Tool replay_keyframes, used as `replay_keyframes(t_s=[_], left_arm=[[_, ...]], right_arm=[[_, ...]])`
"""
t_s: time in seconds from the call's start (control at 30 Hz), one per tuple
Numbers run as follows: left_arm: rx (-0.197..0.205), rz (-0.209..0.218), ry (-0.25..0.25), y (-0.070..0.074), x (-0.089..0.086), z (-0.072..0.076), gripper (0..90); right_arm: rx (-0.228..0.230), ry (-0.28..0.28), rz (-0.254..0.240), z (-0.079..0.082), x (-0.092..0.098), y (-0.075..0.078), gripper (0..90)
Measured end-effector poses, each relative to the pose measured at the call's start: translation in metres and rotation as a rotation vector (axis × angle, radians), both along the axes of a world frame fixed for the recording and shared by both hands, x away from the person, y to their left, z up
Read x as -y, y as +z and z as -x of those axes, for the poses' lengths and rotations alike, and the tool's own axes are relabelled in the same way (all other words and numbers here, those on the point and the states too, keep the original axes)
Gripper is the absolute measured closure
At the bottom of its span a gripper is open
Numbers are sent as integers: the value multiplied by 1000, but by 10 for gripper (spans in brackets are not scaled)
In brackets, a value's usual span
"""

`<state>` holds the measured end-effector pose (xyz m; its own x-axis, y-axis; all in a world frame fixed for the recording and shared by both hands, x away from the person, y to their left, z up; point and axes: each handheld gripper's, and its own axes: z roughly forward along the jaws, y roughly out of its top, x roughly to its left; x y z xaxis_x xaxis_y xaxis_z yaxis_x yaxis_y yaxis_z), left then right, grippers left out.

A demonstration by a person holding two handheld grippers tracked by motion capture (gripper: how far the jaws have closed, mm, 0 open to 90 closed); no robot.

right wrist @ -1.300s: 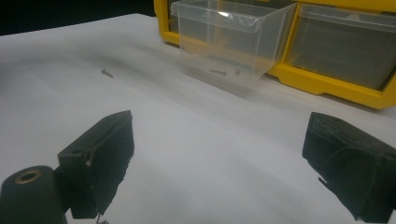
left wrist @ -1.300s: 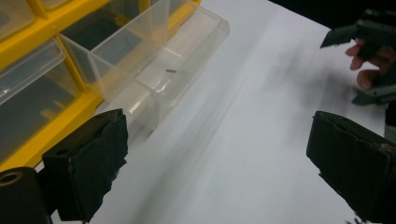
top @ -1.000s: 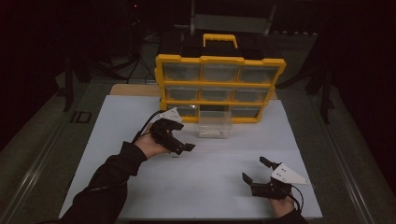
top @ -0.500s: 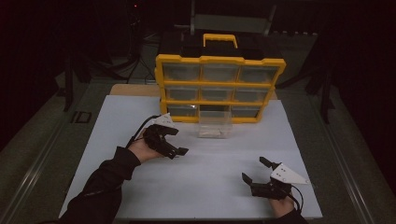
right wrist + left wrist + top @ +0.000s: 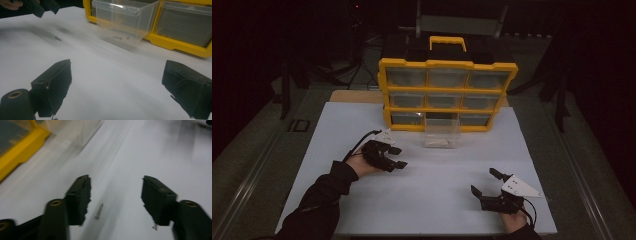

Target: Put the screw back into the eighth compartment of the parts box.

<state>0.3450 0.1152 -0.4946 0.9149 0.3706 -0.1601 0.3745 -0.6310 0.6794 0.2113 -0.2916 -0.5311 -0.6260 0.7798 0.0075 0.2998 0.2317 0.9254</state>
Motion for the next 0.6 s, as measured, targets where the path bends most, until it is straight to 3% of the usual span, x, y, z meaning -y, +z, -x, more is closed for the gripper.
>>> replay_keyframes(t_s=[0.43,0.6], left_arm=[[-15,-66,-4,-30,3,-2,622],[-21,-61,2,-36,4,-5,660]], right_arm=[[-1,1,0,0,0,0,91],[0,1,-1,0,0,0,91]])
